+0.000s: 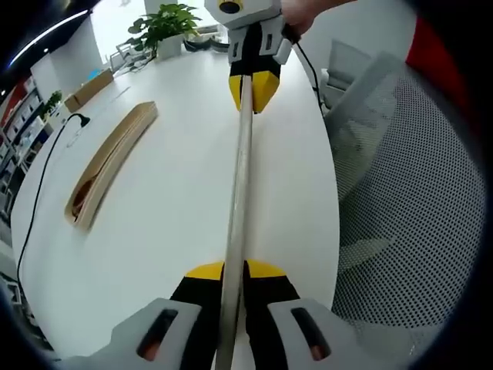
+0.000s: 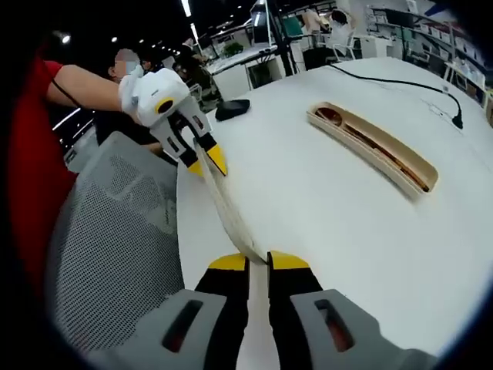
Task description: Arrange the utensils inside the cutlery case until each visible utensil rests in its matching compartment.
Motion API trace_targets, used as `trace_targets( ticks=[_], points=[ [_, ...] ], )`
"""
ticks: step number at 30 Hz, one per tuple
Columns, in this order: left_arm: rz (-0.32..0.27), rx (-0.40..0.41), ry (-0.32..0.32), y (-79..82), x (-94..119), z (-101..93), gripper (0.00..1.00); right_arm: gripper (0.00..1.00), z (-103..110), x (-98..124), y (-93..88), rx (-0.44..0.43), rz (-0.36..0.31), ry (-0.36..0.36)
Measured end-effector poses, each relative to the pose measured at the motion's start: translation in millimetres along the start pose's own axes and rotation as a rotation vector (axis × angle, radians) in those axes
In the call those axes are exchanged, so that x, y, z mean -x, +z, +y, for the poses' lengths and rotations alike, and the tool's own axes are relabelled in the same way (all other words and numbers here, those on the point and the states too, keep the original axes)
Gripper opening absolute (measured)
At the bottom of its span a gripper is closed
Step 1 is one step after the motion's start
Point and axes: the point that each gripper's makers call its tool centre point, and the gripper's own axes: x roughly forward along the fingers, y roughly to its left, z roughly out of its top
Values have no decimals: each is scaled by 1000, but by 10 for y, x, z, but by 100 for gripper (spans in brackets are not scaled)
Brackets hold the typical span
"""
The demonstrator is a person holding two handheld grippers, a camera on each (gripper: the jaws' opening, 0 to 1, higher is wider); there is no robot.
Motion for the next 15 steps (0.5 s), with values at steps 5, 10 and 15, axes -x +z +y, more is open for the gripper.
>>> trace_targets(
  ticks=[5,10,15],
  points=[
    [-10,-122,-2,2,9,-2,4,6,34,-49,-88,115,70,-39],
    [13,-139,-3,5,-1,-13,4,5,-82,-123,-244,130,151,-130],
    [44,-181,-22,0,-2,-30,4,33,-70,-191,-255,289,190,-177]
  ],
)
